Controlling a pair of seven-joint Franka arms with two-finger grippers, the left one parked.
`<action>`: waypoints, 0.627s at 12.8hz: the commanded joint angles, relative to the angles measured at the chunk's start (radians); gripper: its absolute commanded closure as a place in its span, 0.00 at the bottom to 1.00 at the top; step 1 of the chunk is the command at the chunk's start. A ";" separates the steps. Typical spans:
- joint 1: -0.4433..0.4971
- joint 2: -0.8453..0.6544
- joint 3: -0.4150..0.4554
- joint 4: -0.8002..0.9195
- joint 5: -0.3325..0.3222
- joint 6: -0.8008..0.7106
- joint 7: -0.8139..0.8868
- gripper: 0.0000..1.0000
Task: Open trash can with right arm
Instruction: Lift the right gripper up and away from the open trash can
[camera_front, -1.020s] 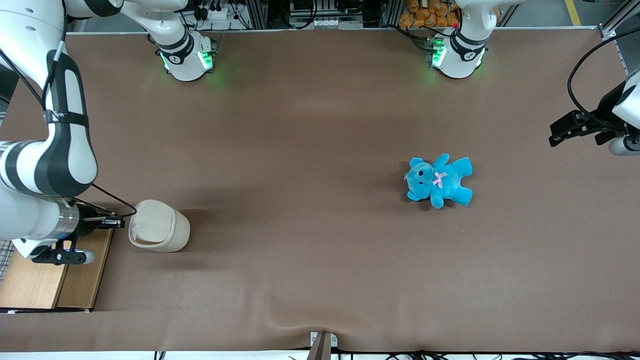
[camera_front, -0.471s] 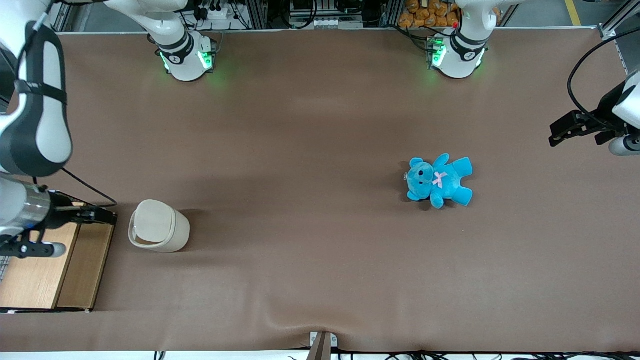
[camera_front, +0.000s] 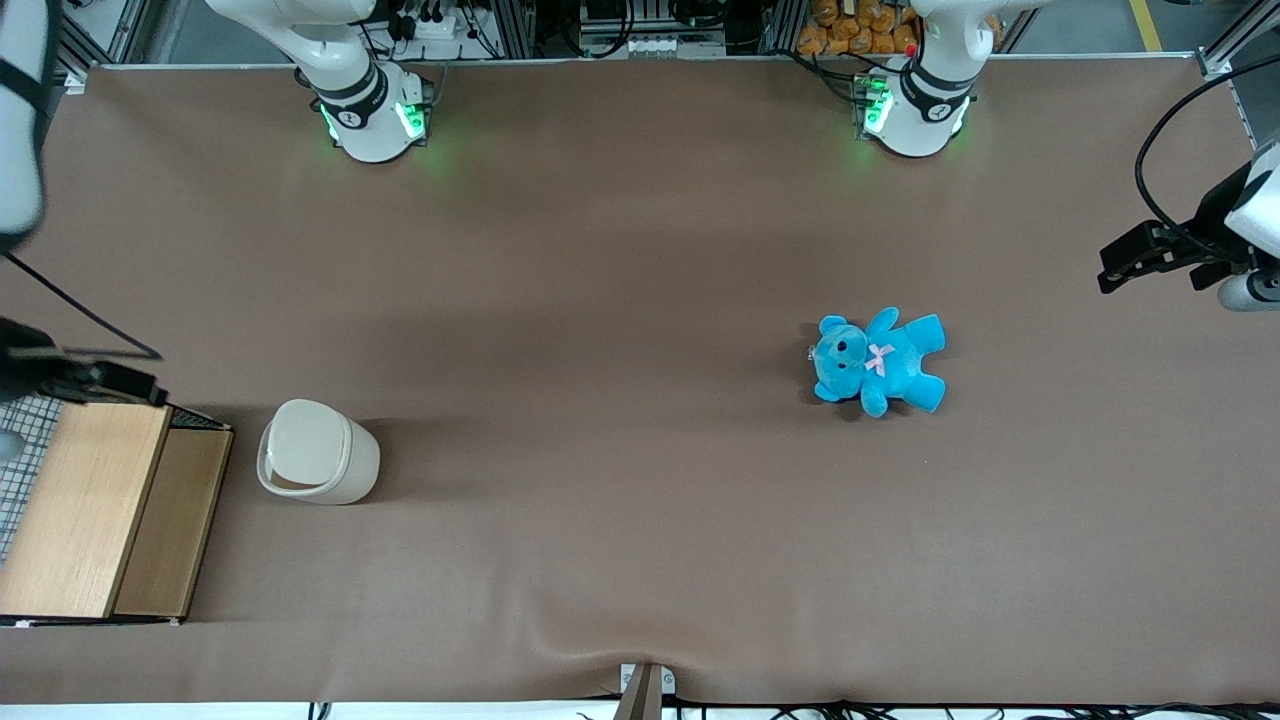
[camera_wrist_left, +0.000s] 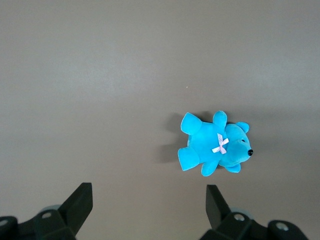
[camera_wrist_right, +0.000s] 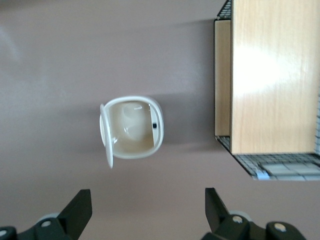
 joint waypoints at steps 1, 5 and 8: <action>-0.008 -0.092 0.000 -0.081 -0.002 -0.005 0.007 0.00; -0.007 -0.204 -0.006 -0.178 -0.012 -0.006 0.005 0.00; -0.004 -0.298 -0.005 -0.272 -0.034 0.001 0.005 0.00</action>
